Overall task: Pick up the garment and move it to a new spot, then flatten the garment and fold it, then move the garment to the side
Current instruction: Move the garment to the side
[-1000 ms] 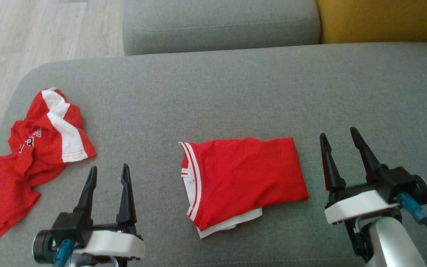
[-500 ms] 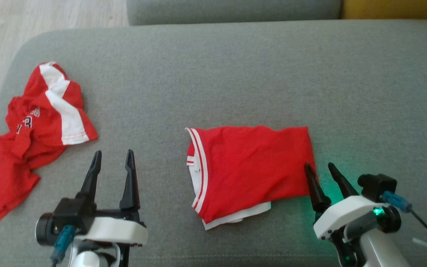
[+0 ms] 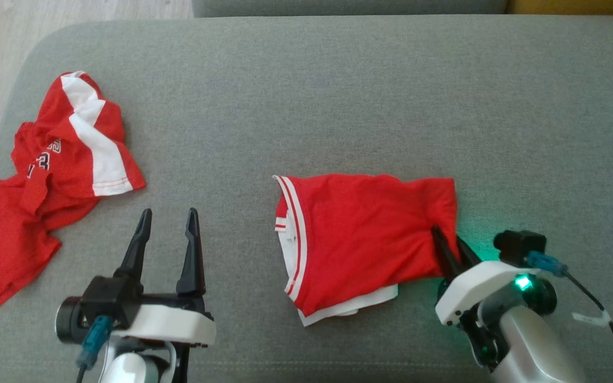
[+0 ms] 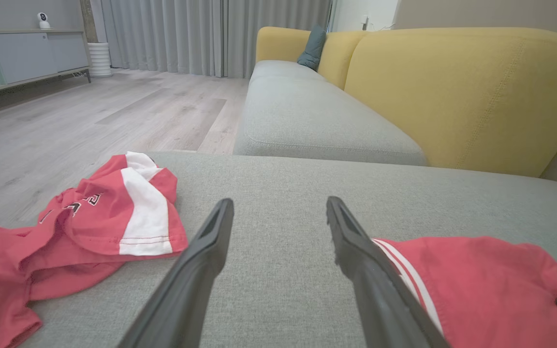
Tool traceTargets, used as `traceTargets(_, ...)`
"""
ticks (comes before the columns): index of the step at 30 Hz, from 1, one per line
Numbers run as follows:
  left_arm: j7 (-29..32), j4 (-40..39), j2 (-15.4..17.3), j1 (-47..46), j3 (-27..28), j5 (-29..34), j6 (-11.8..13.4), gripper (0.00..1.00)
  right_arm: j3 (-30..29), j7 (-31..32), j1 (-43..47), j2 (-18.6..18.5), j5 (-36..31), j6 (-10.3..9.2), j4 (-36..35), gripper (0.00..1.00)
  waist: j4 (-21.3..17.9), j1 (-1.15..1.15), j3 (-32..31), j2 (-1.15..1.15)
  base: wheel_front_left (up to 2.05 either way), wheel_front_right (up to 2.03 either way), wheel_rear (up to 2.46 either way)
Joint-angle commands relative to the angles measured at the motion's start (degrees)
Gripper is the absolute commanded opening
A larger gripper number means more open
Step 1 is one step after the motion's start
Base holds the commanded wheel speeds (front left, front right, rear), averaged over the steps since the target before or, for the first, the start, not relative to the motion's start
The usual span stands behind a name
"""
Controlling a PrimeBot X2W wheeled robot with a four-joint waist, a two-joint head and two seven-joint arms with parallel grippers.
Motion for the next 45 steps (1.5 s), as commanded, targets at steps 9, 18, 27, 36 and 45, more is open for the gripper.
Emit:
traceTargets(9,-0.7,-2.56,-0.15,-3.4,0.49,-0.24,-0.42,1.0,3.16,-1.79,-9.36,-4.32,-17.92,-0.05,-3.31,0.0,-2.78,0.0,0.34,0.0,0.0,0.0,0.0)
traceTargets(18,-0.7,-4.22,-0.15,-7.14,-1.8,0.65,-1.82,1.0,13.06,1.2,-21.53,-21.37,-14.58,-0.05,-5.78,0.0,-6.62,0.0,5.23,0.0,0.0,0.0,0.0)
traceTargets(27,-0.7,-4.85,-0.15,-9.7,-2.95,1.35,-2.83,1.0,12.81,4.99,-33.31,-32.19,-8.81,-0.05,-1.47,0.0,-7.31,0.0,9.74,0.0,0.0,0.0,0.0)
traceTargets(36,-0.7,-4.73,-0.15,-8.98,-2.45,0.09,-2.28,1.0,3.07,6.17,-34.01,-29.28,-13.77,-0.05,4.31,0.0,-5.83,0.0,9.45,0.0,0.0,0.0,0.0)
traceTargets(45,-0.7,-4.21,-0.15,-8.45,-1.13,-0.13,-2.58,1.0,-0.77,7.07,-33.59,-27.27,-13.86,-0.05,3.87,1.0,-5.62,0.0,8.96,0.0,0.0,0.0,0.0)
